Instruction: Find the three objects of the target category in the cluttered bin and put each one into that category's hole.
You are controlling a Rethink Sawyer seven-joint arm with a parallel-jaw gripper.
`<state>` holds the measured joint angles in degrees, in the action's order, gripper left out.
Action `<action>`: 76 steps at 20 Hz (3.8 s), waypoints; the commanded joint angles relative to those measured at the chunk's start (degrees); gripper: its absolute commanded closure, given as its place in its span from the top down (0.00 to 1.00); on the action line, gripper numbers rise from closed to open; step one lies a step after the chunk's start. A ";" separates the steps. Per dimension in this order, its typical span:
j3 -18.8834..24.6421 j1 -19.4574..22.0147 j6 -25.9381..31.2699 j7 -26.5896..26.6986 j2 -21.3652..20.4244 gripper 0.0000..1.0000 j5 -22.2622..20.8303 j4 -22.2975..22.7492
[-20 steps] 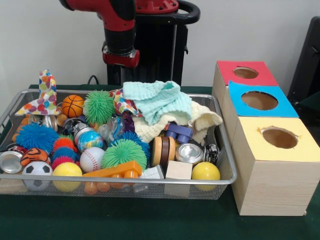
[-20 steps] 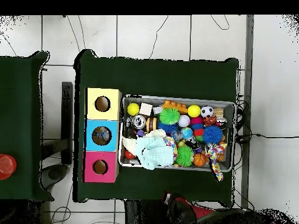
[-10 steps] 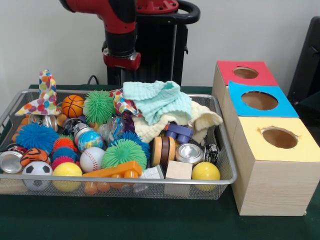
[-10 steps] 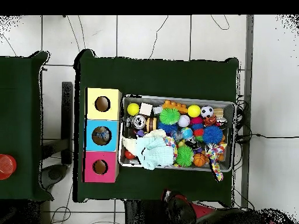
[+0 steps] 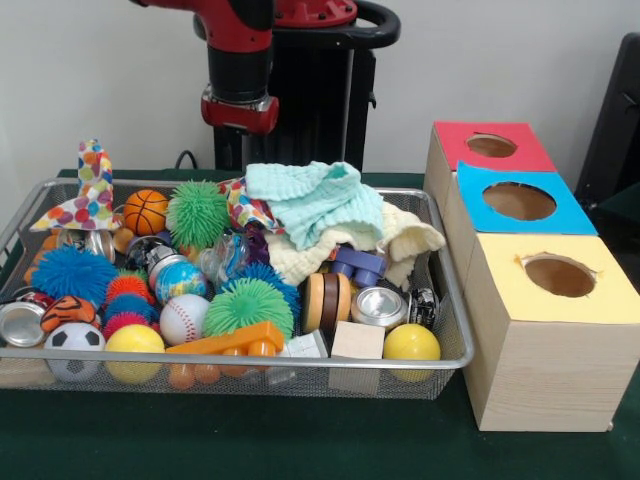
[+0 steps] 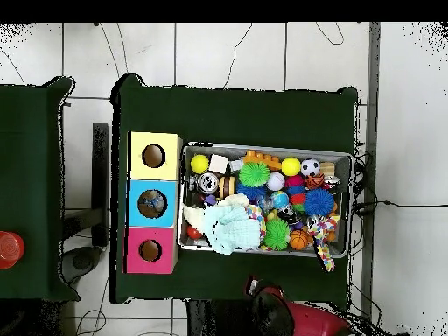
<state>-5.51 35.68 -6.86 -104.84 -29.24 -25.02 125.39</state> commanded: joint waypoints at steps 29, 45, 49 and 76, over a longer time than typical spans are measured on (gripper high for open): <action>6.42 -5.17 21.87 -1.97 -7.90 1.00 2.75 -12.43; 7.85 -5.79 40.11 -1.93 -18.12 1.00 6.67 -15.10; 6.64 -6.75 39.22 -3.99 -19.72 1.00 6.21 -16.38; 2.50 -11.81 17.07 -13.04 -1.94 1.00 14.59 -27.44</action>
<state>-4.35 25.33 13.25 -104.86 -35.89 -14.69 103.04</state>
